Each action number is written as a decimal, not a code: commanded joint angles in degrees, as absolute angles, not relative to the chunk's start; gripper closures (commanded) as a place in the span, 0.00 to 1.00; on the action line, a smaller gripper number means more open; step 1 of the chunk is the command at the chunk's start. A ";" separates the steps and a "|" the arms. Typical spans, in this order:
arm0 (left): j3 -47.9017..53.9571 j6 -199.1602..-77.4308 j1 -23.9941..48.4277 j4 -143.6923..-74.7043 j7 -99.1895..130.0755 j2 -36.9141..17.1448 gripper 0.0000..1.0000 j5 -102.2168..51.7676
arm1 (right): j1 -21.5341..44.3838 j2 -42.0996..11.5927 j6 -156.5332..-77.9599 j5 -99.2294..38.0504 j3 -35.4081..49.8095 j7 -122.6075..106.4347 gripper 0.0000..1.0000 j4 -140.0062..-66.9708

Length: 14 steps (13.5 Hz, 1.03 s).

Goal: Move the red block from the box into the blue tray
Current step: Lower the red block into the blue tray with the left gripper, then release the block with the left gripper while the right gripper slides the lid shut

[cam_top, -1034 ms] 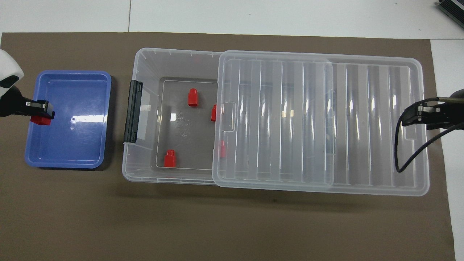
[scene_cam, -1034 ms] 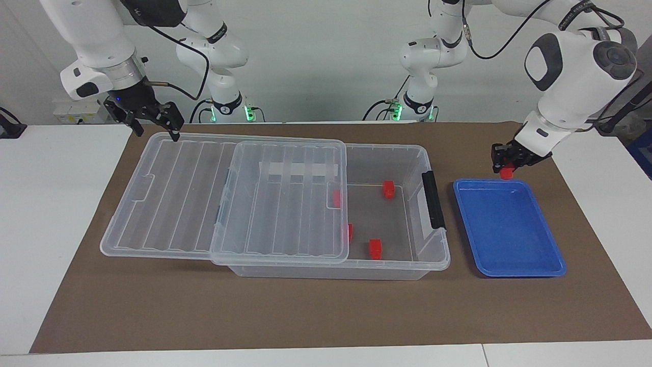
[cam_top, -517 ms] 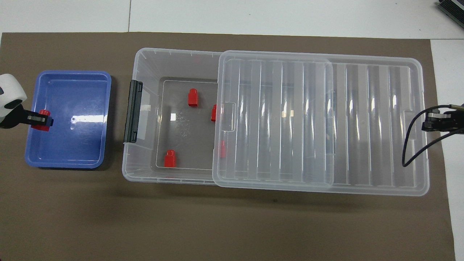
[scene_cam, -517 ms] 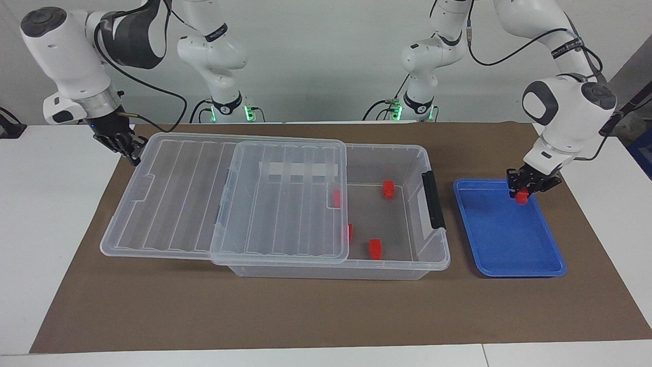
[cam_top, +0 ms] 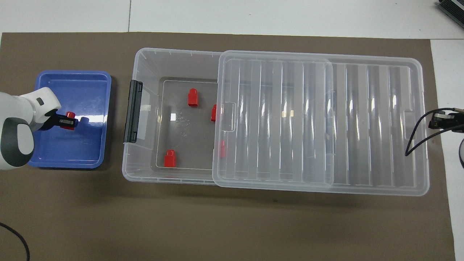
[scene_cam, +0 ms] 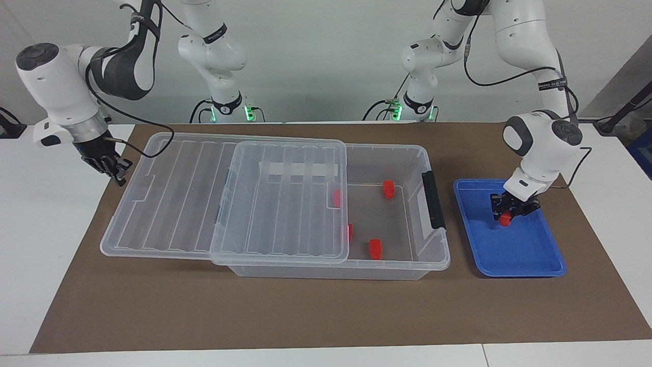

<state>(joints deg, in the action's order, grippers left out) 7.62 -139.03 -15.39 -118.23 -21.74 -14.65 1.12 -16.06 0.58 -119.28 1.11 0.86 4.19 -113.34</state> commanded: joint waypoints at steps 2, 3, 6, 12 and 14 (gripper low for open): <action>7.47 -141.68 -16.00 -120.50 -21.71 -14.24 1.00 0.53 | -16.17 0.35 -120.50 0.53 1.41 2.46 1.00 -113.91; 7.47 -141.77 -16.00 -120.50 -21.10 -14.33 1.00 0.53 | -16.08 0.26 -120.32 0.53 1.49 2.29 1.00 -113.91; 7.47 -142.73 -15.91 -120.59 -19.34 -14.76 1.00 0.53 | -13.81 0.26 -119.45 0.18 1.58 1.85 1.00 -113.56; 7.47 -145.37 -16.43 -121.73 -19.60 -15.73 1.00 0.62 | -7.13 0.96 -115.94 -0.44 1.58 2.19 1.00 -113.12; 7.47 -144.67 -16.44 -121.29 -19.77 -15.73 0.22 0.62 | -4.85 1.14 -114.88 -0.53 1.67 2.20 1.00 -113.47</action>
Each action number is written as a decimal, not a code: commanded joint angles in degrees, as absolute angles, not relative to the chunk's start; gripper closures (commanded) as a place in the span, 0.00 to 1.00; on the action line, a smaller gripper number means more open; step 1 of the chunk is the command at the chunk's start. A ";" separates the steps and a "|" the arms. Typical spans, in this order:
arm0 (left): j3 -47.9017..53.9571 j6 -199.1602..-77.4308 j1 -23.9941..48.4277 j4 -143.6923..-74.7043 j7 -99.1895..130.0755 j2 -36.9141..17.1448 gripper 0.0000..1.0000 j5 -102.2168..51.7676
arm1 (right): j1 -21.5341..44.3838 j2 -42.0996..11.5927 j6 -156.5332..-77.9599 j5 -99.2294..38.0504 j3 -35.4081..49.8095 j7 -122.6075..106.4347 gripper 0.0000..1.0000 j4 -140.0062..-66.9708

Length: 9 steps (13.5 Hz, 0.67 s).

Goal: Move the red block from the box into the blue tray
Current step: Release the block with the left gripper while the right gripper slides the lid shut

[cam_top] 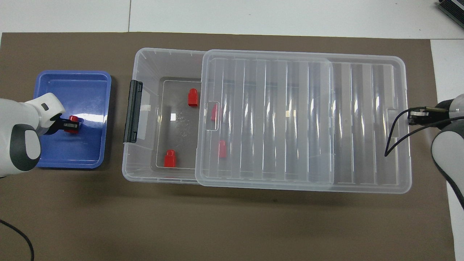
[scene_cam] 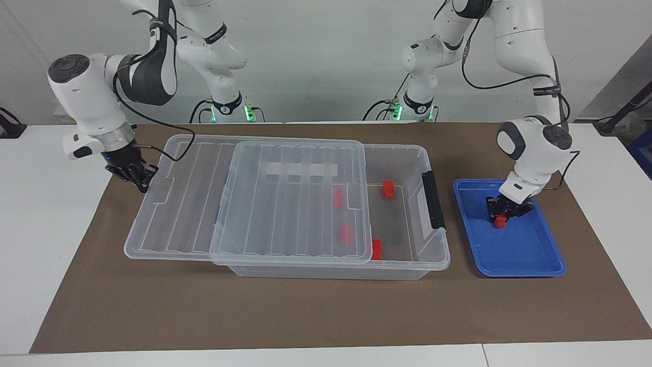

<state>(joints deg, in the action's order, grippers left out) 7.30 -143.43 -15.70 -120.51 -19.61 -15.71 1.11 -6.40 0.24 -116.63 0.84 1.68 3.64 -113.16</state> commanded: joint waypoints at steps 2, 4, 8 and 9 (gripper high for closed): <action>7.38 -142.05 -16.44 -120.33 -19.78 -14.77 0.00 0.62 | -2.65 1.32 -113.64 -1.31 1.67 2.46 1.00 -113.47; 7.47 -130.85 -15.91 -114.47 -19.51 -12.67 0.00 0.62 | 0.16 1.67 -113.38 -1.41 1.58 2.64 1.00 -113.82; 8.35 -109.65 -13.64 -105.05 -14.97 -5.90 0.00 0.53 | 5.00 1.76 -113.47 -1.41 1.67 2.81 1.00 -113.82; 8.35 -105.34 -12.06 -102.77 -12.68 -4.76 0.00 0.53 | 5.53 1.76 -113.47 -1.41 1.58 2.81 1.00 -113.82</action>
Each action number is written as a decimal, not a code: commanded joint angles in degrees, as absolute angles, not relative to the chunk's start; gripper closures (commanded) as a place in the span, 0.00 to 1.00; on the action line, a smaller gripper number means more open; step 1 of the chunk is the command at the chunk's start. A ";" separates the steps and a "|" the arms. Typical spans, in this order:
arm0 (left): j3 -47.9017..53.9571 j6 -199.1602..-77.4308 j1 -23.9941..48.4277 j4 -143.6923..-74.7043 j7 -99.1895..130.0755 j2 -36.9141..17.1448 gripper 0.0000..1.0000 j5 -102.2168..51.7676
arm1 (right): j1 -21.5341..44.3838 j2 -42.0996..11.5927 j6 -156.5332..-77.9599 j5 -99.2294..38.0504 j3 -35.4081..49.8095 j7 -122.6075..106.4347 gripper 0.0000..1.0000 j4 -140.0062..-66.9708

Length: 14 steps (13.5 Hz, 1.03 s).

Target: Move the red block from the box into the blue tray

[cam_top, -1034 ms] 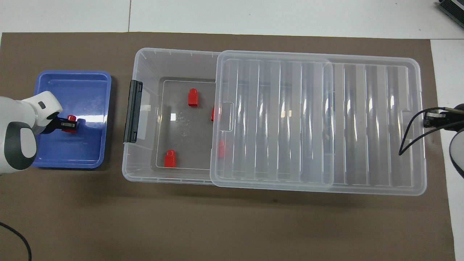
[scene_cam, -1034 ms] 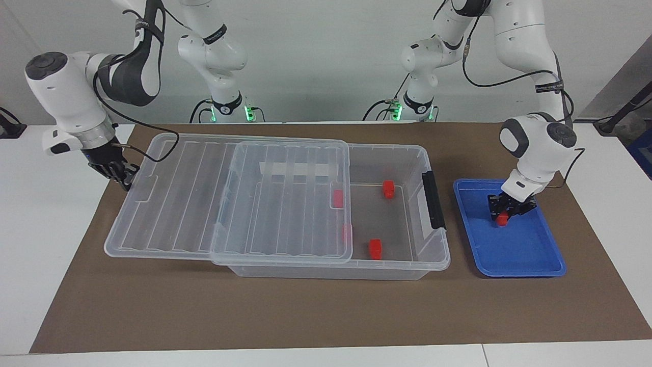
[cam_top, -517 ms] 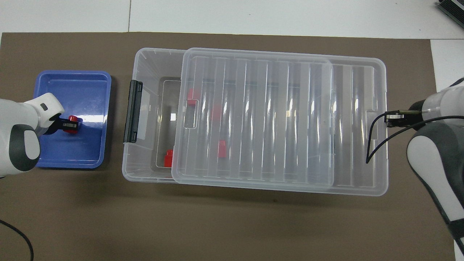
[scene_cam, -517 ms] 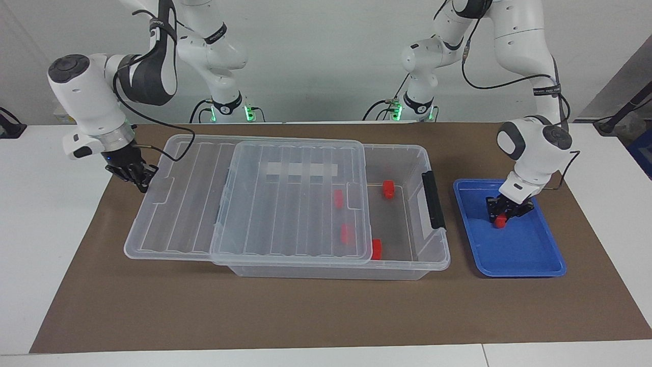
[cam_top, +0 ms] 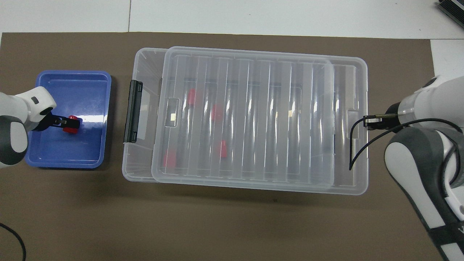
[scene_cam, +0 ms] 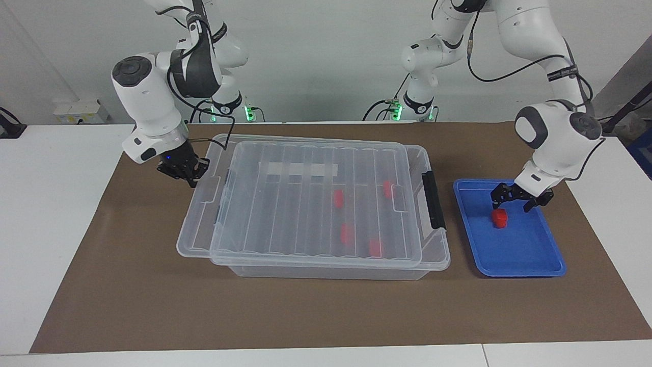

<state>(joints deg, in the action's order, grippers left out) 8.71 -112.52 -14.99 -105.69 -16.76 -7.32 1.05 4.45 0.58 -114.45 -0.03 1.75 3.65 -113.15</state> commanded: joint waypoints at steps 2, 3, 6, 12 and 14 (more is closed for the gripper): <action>8.35 -100.04 -9.85 -101.69 -10.47 -0.64 0.00 0.53 | 6.24 1.84 -113.47 -1.41 1.67 2.73 1.00 -113.82; 8.52 -98.02 -9.76 -101.86 -10.46 1.91 0.00 0.53 | 6.24 1.85 -113.47 -1.41 1.67 2.72 1.00 -113.82; 8.88 -92.13 -7.31 -102.13 -10.55 6.14 0.00 0.44 | 7.12 1.85 -113.55 -1.49 1.67 2.81 1.00 -113.82; 7.83 -91.84 -3.96 -101.62 -10.46 7.04 0.00 0.35 | 7.12 1.93 -113.38 -1.58 1.58 3.16 1.00 -113.29; 7.74 -84.34 -3.69 -94.00 -10.11 5.29 0.00 0.61 | 6.68 2.72 -113.29 -1.58 1.49 6.75 1.00 -112.59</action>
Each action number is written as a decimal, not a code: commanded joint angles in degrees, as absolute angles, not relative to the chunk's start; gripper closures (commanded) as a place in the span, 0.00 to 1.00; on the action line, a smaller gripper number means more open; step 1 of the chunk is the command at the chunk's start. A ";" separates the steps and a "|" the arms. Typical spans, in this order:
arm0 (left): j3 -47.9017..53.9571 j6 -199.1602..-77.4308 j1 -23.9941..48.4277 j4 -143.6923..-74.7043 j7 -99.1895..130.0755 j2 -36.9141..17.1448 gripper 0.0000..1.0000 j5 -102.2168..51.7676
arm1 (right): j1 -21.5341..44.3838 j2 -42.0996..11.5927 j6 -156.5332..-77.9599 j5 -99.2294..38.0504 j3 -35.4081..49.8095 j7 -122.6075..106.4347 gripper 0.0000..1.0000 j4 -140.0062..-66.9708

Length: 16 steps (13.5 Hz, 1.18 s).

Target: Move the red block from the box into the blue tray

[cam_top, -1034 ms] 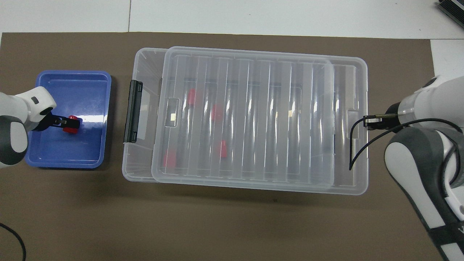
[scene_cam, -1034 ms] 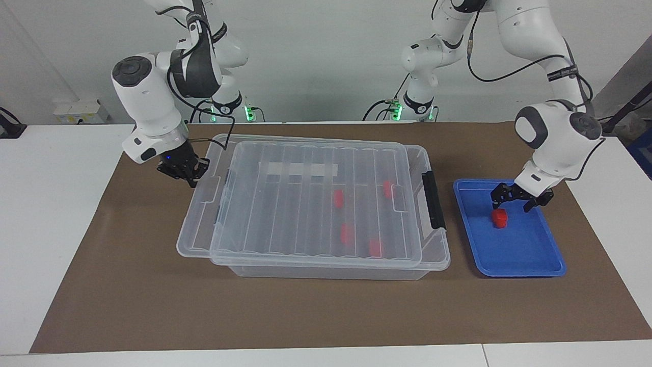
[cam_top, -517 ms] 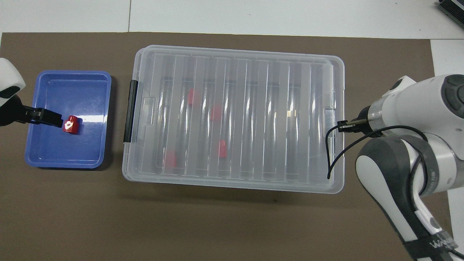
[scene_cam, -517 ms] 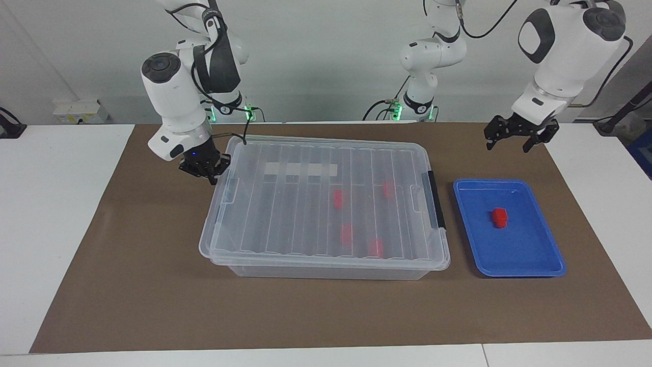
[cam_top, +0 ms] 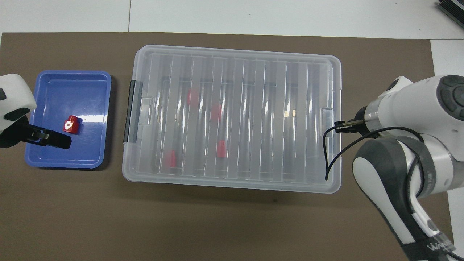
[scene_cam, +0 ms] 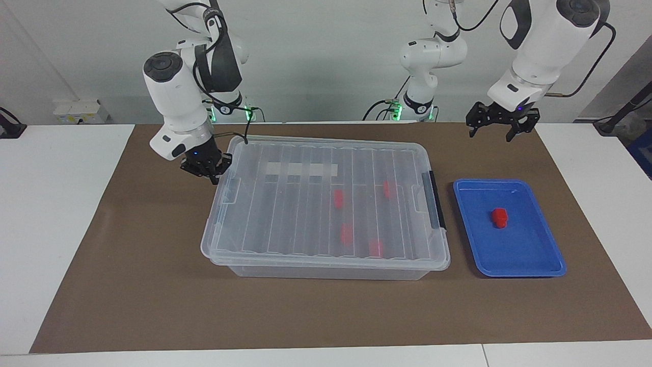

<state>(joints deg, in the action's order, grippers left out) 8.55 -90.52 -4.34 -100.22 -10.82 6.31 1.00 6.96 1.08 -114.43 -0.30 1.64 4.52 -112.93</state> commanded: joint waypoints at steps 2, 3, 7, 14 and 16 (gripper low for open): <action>7.73 -76.33 -3.43 -84.59 -10.20 0.55 0.00 1.31 | 6.42 3.86 -112.51 -1.50 1.23 9.57 1.00 -112.50; 7.47 -75.85 -2.38 -83.59 -10.20 0.09 0.00 1.41 | 6.33 4.04 -111.37 -1.06 1.06 10.97 1.00 -112.06; -0.40 -83.41 5.58 -88.68 -10.55 1.32 0.00 2.02 | 3.52 6.49 -106.79 -0.44 0.79 11.60 0.00 -109.95; 4.83 -84.90 0.01 -93.52 -10.46 4.13 0.00 2.11 | -1.84 4.14 -97.93 1.31 0.70 12.92 0.00 -97.23; 4.83 -84.99 -0.17 -93.52 -10.46 4.04 0.00 2.11 | -3.85 2.82 -95.72 1.84 0.79 12.66 0.00 -93.97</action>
<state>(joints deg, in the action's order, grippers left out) 3.87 -83.40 1.08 -91.15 -10.83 2.17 1.26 -1.73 5.52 -98.34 0.82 0.13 11.41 -98.60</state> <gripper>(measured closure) 0.000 0.000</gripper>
